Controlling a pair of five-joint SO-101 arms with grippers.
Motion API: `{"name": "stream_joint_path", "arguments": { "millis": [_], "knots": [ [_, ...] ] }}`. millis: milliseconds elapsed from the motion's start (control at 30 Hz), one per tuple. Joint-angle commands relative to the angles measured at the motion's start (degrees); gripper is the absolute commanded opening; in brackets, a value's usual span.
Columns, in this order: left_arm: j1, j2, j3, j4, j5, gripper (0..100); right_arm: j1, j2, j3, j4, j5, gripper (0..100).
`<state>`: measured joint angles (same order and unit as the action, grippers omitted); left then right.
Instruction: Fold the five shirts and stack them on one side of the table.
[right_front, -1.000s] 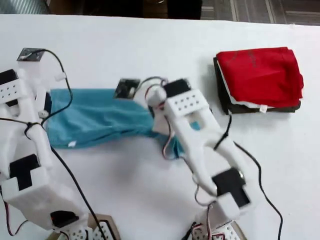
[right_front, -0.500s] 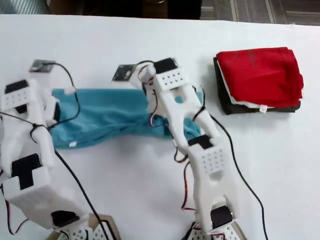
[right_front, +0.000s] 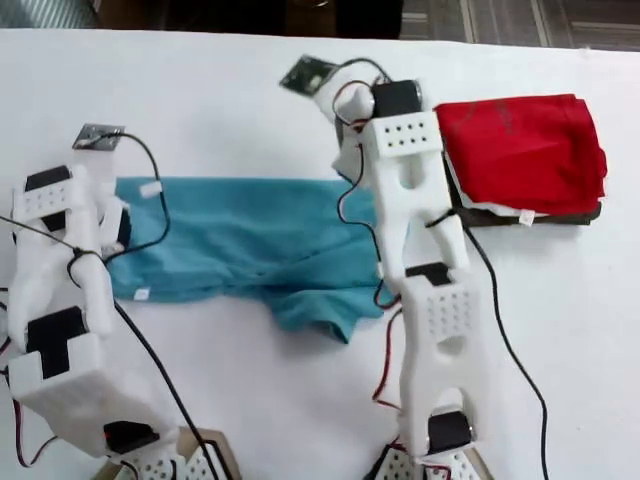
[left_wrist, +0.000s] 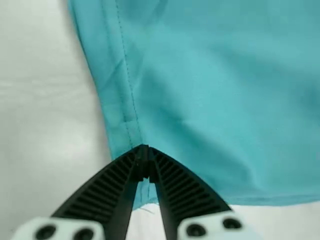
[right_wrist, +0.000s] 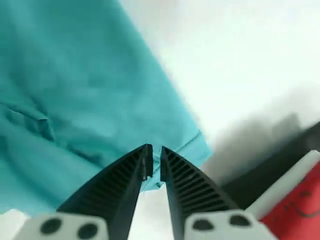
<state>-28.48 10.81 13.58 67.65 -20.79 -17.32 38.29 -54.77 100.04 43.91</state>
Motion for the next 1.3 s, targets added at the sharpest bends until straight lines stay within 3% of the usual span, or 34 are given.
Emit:
{"name": "stream_joint_path", "arguments": {
  "millis": [0, 133, 300, 500, 600, 700, 833, 1067, 1267],
  "knots": [
    [0.18, -2.99, -0.13, -1.14, -0.26, 3, -4.97, -17.01, 18.02, 1.45, -0.97, 3.5],
    [0.18, -2.99, -0.22, -1.14, -0.26, 3, -10.86, -34.15, 45.89, -1.63, -2.29, 5.8],
    [0.26, -2.99, -0.22, -1.14, -0.26, 3, -11.82, -46.73, 72.62, -21.14, -4.66, 10.4],
    [0.35, -2.99, -0.13, -1.14, -0.26, 3, -8.40, -40.84, 80.88, -39.34, -5.27, 10.6],
    [0.44, -2.99, 0.22, -1.14, -0.35, 3, -4.88, -36.26, 76.31, -43.65, -12.48, 10.8],
    [0.26, -2.90, 0.66, -1.14, -0.35, 3, -4.00, -32.04, 69.27, -43.47, -18.20, 10.8],
    [0.44, -2.90, 2.42, -3.08, -0.35, 3, -4.88, -26.07, 62.59, -42.86, -18.81, 10.8],
    [0.26, -2.90, 2.77, -4.31, -0.35, 3, -8.40, -20.97, 60.22, -28.09, -18.73, 10.8],
    [0.35, -2.90, 2.68, -4.31, -0.35, 3, -12.44, -28.26, 65.32, -20.97, -11.34, 10.7]
  ]
}}
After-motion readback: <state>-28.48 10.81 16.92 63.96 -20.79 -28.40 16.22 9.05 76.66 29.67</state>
